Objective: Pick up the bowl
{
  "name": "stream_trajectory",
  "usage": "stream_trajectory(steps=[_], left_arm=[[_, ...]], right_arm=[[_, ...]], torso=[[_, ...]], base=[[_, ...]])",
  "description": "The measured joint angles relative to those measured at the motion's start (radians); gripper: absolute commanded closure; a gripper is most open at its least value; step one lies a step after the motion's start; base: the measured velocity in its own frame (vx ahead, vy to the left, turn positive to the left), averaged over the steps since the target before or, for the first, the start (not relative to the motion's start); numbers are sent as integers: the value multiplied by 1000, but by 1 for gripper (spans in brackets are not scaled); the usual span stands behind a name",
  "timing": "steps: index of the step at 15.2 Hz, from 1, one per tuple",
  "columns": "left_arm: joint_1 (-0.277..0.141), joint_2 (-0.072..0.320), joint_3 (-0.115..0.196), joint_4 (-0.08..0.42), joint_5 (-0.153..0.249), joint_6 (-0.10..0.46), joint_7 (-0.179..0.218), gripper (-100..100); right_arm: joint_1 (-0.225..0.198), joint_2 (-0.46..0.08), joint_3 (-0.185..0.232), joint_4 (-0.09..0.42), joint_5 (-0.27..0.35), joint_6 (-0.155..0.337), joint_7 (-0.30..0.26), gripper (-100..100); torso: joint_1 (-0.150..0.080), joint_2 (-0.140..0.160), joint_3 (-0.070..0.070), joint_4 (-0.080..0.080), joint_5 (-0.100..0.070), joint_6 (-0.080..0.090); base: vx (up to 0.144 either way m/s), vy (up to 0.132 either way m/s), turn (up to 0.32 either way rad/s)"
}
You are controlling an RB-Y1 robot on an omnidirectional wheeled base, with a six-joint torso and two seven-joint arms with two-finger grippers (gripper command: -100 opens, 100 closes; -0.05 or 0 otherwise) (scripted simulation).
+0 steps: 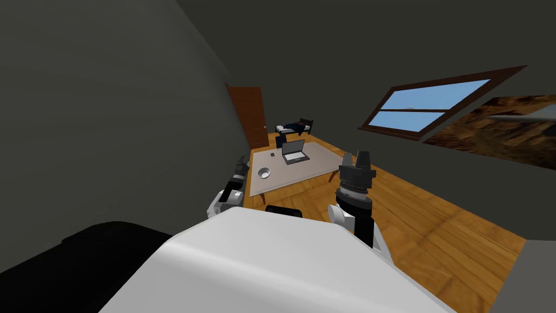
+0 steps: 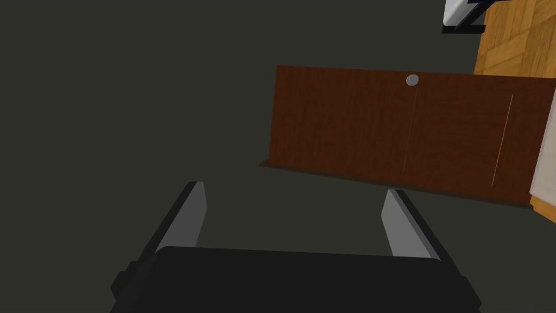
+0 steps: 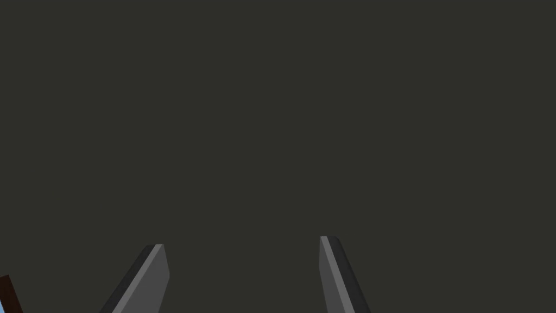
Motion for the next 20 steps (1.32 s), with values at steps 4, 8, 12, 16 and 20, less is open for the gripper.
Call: stream_trajectory(steps=[4,8,12,16,20], left_arm=[[-28,12,17,70,12,79,-4,-100],[-62,38,48,154,35,159,4,-100],[-79,51,65,201,48,224,7,-100],[-101,57,84,258,61,285,10,-100],[-135,70,105,315,77,358,14,-100]], right_arm=[[0,0,0,0,0,0,0,0],[0,0,0,0,0,0,0,0],[0,0,0,0,0,0,0,0],[0,0,0,0,0,0,0,0],[0,0,0,0,0,0,0,0]], torso=[[0,0,0,0,0,0],[0,0,0,0,0,0],[0,0,0,0,0,0],[0,-1,0,0,0,0],[0,-1,0,0,0,0]], base=[[-12,6,-154],[-8,5,-140],[-6,3,-117],[-5,4,-125],[-5,4,-137]])
